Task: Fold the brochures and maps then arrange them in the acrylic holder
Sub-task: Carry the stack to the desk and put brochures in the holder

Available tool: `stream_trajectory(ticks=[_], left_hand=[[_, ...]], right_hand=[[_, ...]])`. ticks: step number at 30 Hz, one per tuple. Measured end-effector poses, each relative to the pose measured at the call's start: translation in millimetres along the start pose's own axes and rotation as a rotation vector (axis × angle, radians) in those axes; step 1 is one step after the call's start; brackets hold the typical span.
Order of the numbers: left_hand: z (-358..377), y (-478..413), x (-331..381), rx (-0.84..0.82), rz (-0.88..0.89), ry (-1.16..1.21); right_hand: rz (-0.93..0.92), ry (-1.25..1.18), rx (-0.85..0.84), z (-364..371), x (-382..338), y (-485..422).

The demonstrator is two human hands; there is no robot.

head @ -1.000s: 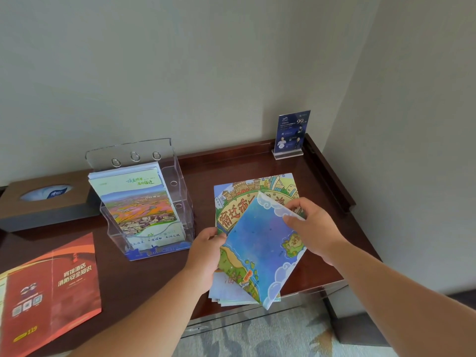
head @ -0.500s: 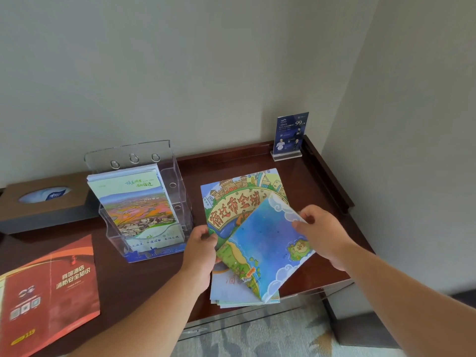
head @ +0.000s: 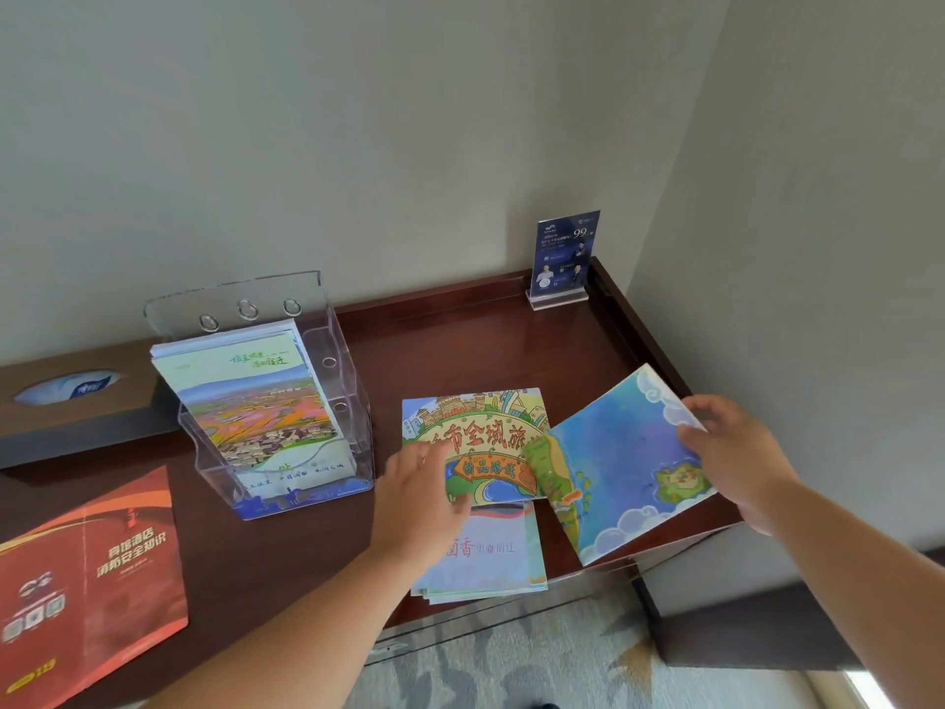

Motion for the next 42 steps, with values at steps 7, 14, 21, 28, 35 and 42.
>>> stream_trajectory(ticks=[7, 14, 21, 28, 35, 42], left_hand=[[15.0, -22.7, 0.6, -0.168, 0.199, -0.202], [17.7, -28.1, -6.3, -0.181, 0.24, -0.207], [4.7, -25.6, -4.5, -0.135, 0.268, -0.039], [-6.2, -12.5, 3.3, 0.029, 0.232, 0.144], [-3.0, -1.7, 0.7, -0.013, 0.14, 0.177], [-5.8, 7.6, 13.8, -0.012, 0.224, 0.164]], right_hand=[[0.066, -0.157, 0.07, -27.6, 4.4, -0.9], [0.098, -0.16, 0.119, -41.7, 11.4, -0.1], [0.159, -0.205, 0.126, -36.5, 15.8, -1.4], [0.21, -0.218, 0.028, 3.7, 11.5, 2.2], [0.215, -0.198, -0.037, 47.4, 1.6, 1.8], [0.238, -0.193, -0.01, 87.4, -10.6, 2.9]])
Point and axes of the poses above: each hand's wrist, its own y-axis away from the middle knuckle, its own z-axis out of the palm, x = y × z, the point moved 2 cm from there along -y, towards the middle knuckle, and after that the axes turned 9 degrees about -y, right-handed, at the moved point
